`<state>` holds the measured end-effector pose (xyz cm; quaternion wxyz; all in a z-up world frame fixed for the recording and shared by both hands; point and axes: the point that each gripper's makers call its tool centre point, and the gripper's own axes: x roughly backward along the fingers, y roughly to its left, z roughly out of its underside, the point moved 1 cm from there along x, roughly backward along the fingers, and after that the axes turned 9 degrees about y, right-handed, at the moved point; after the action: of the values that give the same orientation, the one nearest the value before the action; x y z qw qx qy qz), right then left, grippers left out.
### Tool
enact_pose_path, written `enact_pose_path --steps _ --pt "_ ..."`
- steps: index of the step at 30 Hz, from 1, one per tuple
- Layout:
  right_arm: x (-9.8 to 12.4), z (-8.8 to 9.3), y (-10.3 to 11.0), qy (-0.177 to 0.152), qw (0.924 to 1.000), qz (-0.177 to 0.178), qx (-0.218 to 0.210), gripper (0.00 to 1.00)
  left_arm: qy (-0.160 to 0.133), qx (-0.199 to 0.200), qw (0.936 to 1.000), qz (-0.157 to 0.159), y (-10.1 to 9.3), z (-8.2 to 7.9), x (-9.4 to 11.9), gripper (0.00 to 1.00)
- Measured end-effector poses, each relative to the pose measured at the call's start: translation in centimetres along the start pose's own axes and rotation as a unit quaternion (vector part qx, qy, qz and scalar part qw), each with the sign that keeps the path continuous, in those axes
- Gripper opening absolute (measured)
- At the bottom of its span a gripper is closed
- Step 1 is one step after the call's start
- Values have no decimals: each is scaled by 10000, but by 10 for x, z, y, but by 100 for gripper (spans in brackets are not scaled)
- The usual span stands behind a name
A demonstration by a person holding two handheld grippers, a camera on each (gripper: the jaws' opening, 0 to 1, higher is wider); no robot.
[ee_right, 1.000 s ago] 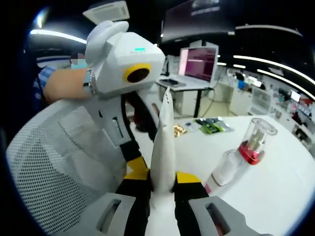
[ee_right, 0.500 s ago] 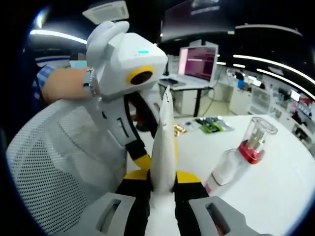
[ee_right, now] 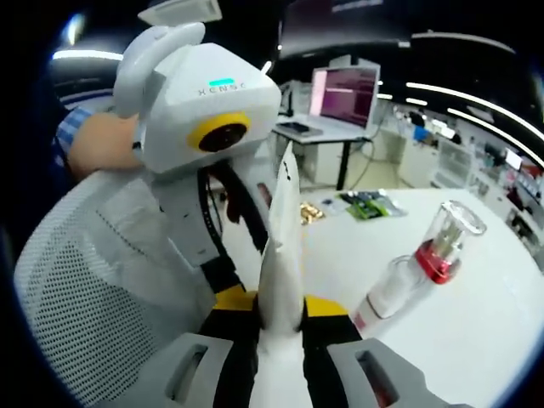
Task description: Arrange the skincare products in the storage area until every visible bottle or jar stands upright without overlapping.
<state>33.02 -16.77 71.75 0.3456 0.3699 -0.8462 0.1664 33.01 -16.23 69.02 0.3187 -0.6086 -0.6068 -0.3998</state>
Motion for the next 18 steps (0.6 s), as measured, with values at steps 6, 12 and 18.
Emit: enact_pose_path --steps 6,12,18 --pt "1 4 2 132 9998 58 136 13 82 -74 9999 48 1 4 -3 17" --pt "3 5 0 -109 9999 -64 99 12 77 -38 9999 67 1 5 -1 19" --pt "14 16 2 -5 9991 -349 233 11 55 8 10000 -27 6 3 2 21"
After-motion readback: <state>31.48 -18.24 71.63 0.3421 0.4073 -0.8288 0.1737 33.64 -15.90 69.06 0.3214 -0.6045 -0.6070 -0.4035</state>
